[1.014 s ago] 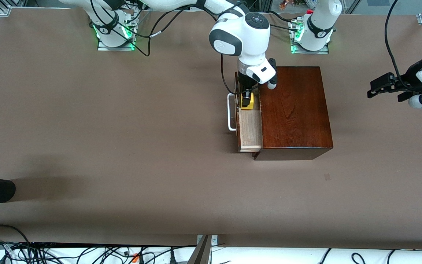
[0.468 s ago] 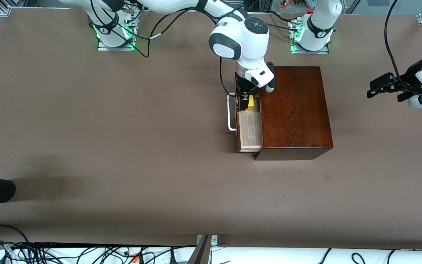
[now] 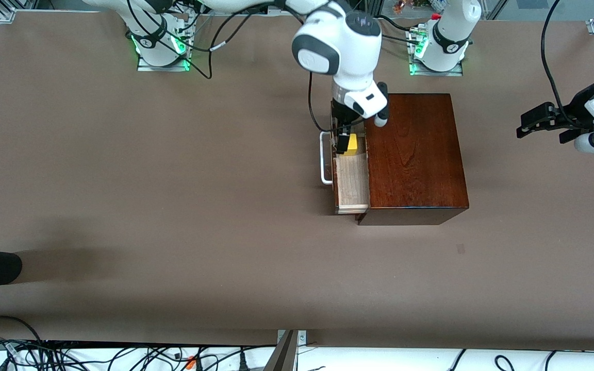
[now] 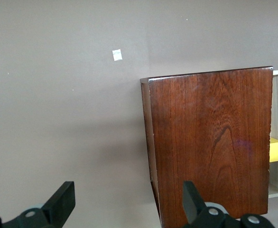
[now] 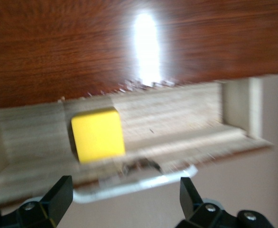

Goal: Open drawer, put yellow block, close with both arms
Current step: 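Withdraw the right gripper while the left gripper reaches the drawer front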

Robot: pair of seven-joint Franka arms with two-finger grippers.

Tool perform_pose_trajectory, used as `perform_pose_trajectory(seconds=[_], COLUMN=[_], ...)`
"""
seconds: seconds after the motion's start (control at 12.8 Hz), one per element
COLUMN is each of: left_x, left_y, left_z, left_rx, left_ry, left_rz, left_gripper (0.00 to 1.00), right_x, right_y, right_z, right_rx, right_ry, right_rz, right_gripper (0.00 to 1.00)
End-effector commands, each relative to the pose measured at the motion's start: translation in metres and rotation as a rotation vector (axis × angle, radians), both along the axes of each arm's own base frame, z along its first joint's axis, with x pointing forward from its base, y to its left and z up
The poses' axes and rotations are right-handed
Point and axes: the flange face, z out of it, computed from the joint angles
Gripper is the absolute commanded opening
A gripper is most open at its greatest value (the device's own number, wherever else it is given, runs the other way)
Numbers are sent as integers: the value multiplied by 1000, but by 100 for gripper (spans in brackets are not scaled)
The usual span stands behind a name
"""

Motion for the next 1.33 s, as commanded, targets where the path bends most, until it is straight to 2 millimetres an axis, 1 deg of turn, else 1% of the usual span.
perform_pose_trajectory(seconds=[0.0, 0.08, 0.16, 0.23, 0.31, 0.39, 0.55, 0.62, 0.7, 0.78, 0.86, 0.94, 1.01, 1.09, 1.17, 1.25], left_x=[3, 3, 3, 3, 3, 4, 7, 7, 7, 11, 14, 24, 25, 22, 21, 18], left_y=[0, 0, 0, -2, -3, -4, -8, -11, -18, -34, -63, -99, -137, -166, -195, -233], left_z=[6, 6, 6, 6, 5, 4, -2, -4, -5, -16, -28, -46, -43, -52, -67, -89], left_rx=[-3, -3, -3, -3, -3, -3, -3, -3, -7, -12, -38, -78, -92, -114, -138, -170], left_ry=[2, 2, 2, 2, 3, 3, 14, 19, 20, 37, 55, 77, 66, 85, 105, 136], left_rz=[-9, -9, -9, -12, -14, -15, -24, -39, -68, -103, -164, -243, -313, -371, -427, -517], left_gripper=[100, 100, 100, 100, 100, 100, 100, 100, 100, 100, 100, 100, 100, 100, 100, 100], right_x=[48, 77, 101, 116, 134, 151, 180, 190, 194, 191, 186, 178, 175, 177, 180, 184], right_y=[-74, -115, -166, -205, -249, -290, -374, -404, -428, -448, -464, -480, -493, -504, -517, -529], right_z=[109, 145, 182, 204, 221, 227, 231, 229, 227, 229, 226, 217, 205, 195, 184, 174], right_rx=[100, 157, 206, 221, 227, 237, 258, 252, 244, 238, 223, 202, 181, 165, 152, 152], right_ry=[23, 21, 39, 65, 63, 97, 170, 172, 187, 205, 219, 232, 245, 245, 249, 245], right_rz=[-144, -213, -297, -363, -435, -510, -659, -736, -819, -906, -991, -1066, -1123, -1151, -1179, -1210], right_gripper=[100, 100, 100, 100, 100, 100, 100, 100, 100, 100, 100, 100, 100, 100, 100, 100])
